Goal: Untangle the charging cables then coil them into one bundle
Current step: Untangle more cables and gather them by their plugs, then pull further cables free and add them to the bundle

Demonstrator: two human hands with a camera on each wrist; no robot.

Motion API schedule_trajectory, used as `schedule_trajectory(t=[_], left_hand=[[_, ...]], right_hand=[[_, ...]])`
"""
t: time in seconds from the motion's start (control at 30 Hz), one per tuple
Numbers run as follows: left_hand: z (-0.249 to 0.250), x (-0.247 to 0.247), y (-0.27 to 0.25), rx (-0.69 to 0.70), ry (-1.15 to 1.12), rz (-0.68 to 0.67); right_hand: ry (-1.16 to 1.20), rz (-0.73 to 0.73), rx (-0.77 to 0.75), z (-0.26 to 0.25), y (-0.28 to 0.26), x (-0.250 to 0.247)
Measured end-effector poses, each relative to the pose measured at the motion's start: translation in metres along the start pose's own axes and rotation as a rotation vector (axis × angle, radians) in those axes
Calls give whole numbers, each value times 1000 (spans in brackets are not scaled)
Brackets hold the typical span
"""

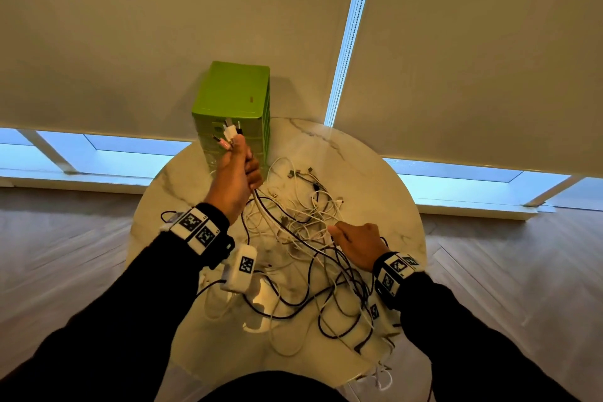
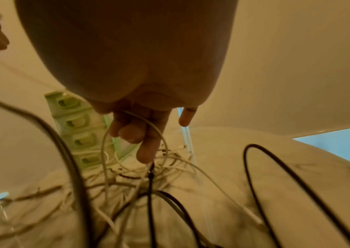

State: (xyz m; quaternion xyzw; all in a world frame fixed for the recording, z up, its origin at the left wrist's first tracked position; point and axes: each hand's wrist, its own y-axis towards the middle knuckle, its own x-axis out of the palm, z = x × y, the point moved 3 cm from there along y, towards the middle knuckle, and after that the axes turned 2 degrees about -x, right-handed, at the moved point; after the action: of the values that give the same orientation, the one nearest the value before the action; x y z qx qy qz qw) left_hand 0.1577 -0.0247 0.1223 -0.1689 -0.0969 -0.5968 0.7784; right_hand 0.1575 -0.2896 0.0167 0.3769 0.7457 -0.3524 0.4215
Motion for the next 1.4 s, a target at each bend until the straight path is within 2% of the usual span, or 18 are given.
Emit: schedule_trajectory(t=[0.1,0.2,0.3,0.37,0.63,0.8,0.97,1.1,1.2,1.3,1.4], left_hand=[[-13,8,-12,-37,181,-82],[-29,18,-27,-91,355,-146],[-45,23,-31,-101,446,-167],[-49,25,-31,-95,467,-164],[-53,33,-28,-67,368,-88],[-41,34,-24,-79,56,-30],[5,23,-19,-27,-227,0],[30,9,-12,83,-124,23],[19,2,-15,128,72,55],[-1,4,-23,51,265,39],[-24,8,-30,-44,404,-25]], right_hand=[[112,197,6,-19,8,-20],[318,301,-44,-48,14,-40],[465,275,-172,-82,12,-53],[467,216,-242,-96,9,-54],[637,16,-272,-92,3,-35],[583,-63,-225,-70,5,-12],[400,-181,-88,-27,0,16],[318,-65,1,-2,2,10],[231,73,25,-11,21,-16],[324,228,-29,-40,32,-45],[447,272,-176,-82,27,-68]])
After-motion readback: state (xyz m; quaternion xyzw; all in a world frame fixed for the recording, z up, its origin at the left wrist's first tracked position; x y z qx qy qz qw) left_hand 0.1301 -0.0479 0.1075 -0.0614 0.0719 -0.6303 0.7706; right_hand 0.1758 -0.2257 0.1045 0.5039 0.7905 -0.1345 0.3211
